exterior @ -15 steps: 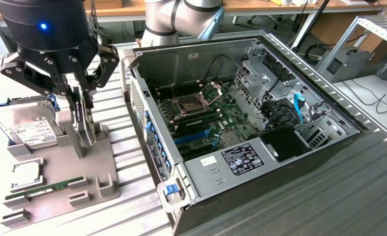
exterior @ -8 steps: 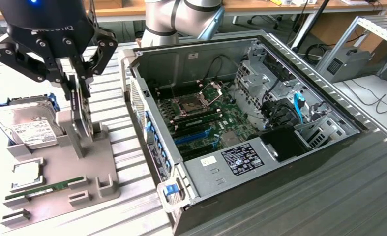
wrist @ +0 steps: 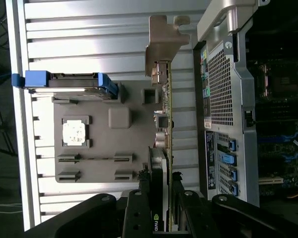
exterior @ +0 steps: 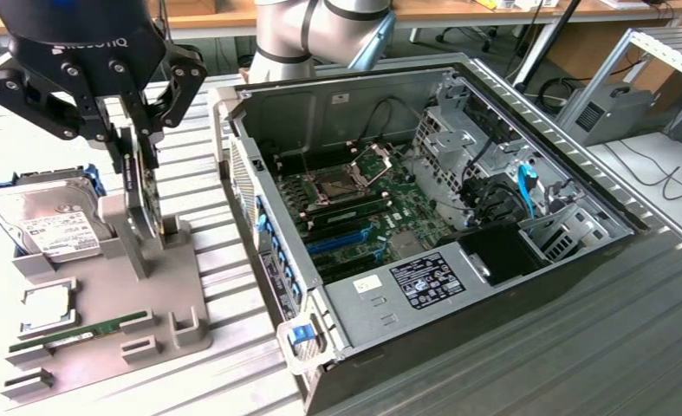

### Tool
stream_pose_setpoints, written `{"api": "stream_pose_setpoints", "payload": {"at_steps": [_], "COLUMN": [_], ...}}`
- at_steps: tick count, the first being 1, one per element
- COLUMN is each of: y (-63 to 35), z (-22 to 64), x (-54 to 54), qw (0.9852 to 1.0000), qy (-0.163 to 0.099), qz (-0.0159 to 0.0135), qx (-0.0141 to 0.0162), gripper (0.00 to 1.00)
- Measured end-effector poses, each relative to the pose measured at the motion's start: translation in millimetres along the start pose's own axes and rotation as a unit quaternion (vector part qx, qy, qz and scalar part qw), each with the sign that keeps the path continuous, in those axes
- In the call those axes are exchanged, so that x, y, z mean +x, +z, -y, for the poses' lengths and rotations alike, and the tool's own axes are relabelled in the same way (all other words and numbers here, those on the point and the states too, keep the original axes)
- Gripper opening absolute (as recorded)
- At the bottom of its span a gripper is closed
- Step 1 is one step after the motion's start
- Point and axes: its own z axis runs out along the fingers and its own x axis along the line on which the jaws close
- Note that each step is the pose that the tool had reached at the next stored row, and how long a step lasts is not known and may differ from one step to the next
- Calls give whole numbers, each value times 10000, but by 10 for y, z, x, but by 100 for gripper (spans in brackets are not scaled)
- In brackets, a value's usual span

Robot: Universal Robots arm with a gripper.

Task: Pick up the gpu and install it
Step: 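Pick up the gpu and move the gpu toward the slot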

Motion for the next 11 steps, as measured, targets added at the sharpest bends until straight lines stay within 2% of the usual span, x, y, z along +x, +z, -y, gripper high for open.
{"api": "stream_pose_setpoints", "payload": {"at_steps": [5,11], "y": [0,5], "z": [-2,-11], "x": [-17,-173], "qw": [10000,10000], "qy": [0,0], "qz": [0,0], "qx": [0,0], "gripper": [27,27]}}
